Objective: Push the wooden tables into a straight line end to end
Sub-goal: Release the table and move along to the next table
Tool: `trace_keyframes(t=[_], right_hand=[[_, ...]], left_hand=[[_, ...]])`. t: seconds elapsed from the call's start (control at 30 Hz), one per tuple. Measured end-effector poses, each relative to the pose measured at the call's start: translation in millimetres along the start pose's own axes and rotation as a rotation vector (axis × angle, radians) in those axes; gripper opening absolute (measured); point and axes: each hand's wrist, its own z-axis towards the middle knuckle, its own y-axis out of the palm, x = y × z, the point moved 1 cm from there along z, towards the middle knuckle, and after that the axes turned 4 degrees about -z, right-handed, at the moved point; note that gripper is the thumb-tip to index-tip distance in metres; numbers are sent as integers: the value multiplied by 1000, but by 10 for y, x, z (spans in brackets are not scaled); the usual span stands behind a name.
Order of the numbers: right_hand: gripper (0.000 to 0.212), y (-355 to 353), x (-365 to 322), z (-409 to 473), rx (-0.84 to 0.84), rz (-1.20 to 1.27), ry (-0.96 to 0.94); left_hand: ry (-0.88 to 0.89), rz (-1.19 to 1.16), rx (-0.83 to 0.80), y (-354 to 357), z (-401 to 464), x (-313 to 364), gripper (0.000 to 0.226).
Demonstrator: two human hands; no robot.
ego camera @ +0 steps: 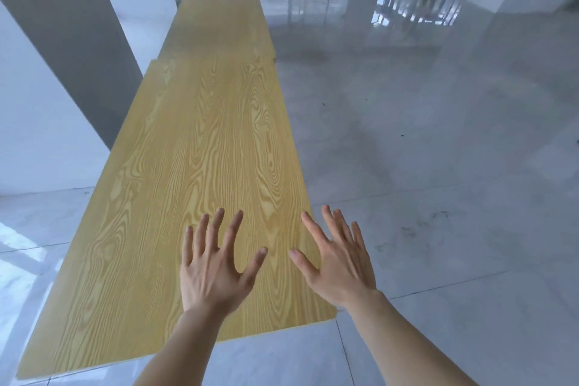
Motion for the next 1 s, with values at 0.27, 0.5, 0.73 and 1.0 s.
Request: trace_keyframes(t=[0.27,0.5,0.73,1.0], right_hand=[[91,-1315,1063,740,103,42,-52],[93,-2336,2175,1383,129,43,-121],[91,-2999,3012,2334,193,31,-142],[89,-3412,3821,4226,205,-29,-156]], left_hand=[[5,21,105,-380,976,1392,88],[-2,42,180,-523,1863,2789,88],[8,87,221,-376,3061,3703,90],[-16,52,260,143,4950,4190,90]])
